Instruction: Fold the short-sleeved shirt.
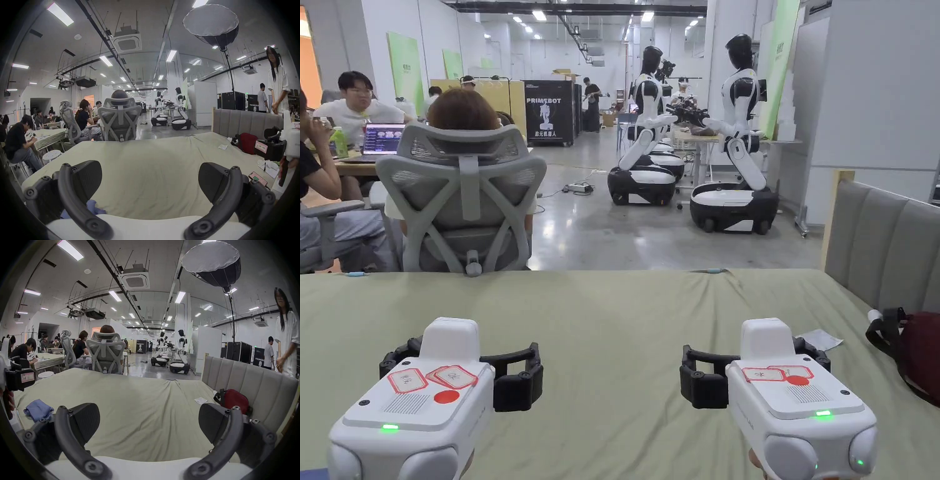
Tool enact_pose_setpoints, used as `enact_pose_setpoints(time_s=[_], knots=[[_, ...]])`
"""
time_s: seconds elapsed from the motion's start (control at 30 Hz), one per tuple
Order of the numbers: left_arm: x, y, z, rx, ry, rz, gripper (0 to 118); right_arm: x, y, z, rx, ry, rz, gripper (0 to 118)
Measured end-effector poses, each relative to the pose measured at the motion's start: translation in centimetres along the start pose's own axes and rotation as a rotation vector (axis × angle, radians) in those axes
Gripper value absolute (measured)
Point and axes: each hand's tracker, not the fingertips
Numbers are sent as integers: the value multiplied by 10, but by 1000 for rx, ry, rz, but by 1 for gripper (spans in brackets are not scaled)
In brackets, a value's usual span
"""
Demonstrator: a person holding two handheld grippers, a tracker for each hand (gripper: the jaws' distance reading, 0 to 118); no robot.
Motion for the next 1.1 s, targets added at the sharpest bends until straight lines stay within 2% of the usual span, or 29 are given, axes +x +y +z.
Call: enact_pose_setpoints(time_s=[0.13, 0.27, 0.33, 0.47, 0.57, 0.67, 0.93, 1.1], knots=[[-1, -1, 1, 0, -1, -2, 118, 0, 1, 0, -16, 16, -14, 118], [-2, -1, 2, -1, -1, 0, 118, 1, 5, -3, -89, 75, -70, 118], [-3, -2, 3, 0, 2, 1, 118, -3, 9, -2, -95, 38, -58, 118], [-4, -2, 3, 1, 4, 4, 118, -11, 13, 0, -72, -76, 37, 118], [-4, -1, 4, 3, 4, 4, 118, -11, 14, -1, -74, -46, 25, 118], [-4, -1, 4, 2, 3, 2, 118, -6, 15, 1, -74, -13, -42, 118], [-3, -1, 3, 0, 1, -6, 118, -12, 13, 1, -50, -110, -5, 118], [-2, -2, 2, -3, 0, -8, 118, -8, 12, 3, -50, -66, -14, 118]])
